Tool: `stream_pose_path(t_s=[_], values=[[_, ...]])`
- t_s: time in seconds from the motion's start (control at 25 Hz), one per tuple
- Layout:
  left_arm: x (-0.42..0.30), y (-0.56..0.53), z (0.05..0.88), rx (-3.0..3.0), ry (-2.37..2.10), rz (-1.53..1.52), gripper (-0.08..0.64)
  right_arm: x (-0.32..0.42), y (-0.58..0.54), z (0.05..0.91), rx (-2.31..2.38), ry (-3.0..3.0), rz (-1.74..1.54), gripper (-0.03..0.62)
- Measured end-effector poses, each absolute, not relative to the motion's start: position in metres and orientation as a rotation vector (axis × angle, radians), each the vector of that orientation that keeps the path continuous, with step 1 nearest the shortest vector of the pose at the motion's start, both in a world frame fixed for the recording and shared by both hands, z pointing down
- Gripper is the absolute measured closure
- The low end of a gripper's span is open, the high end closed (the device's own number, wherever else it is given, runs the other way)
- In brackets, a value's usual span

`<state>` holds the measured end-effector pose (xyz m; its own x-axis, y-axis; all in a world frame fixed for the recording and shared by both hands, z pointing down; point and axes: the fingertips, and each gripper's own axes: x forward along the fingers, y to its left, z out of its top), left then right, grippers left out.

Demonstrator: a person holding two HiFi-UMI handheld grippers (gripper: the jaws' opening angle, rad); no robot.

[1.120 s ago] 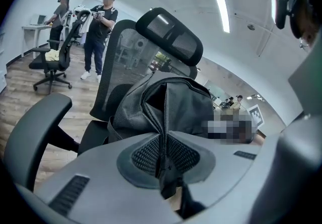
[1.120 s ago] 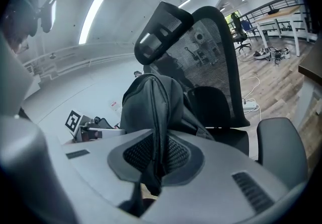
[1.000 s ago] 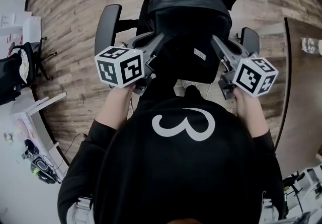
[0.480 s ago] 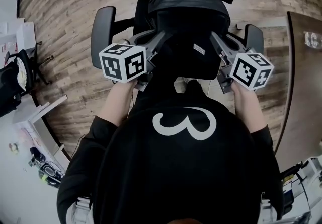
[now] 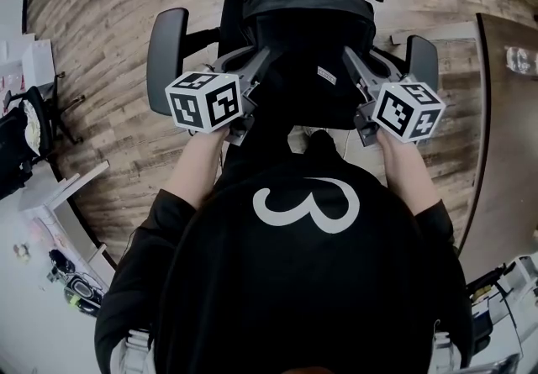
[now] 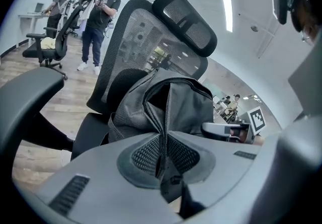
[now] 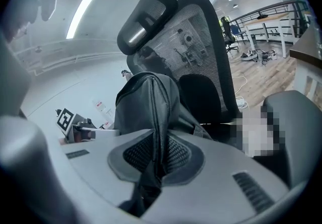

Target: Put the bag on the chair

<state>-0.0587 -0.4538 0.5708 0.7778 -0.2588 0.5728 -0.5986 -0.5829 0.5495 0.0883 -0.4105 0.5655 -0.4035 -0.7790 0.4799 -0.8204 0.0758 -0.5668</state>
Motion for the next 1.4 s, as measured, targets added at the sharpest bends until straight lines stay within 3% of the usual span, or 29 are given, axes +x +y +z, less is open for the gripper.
stream_pose_path(t_s=[0.92, 1.4], values=[[-0.067, -0.443, 0.579, 2.192, -0.702, 0.484, 0.505, 0.076, -0.397, 0.573, 1.609, -2.212, 1.121, 0.526], [-0.075, -0.435, 0.565, 2.179, -0.801, 0.454, 0.377, 0.083, -0.379, 0.552, 1.563, -2.209, 1.078, 0.393]])
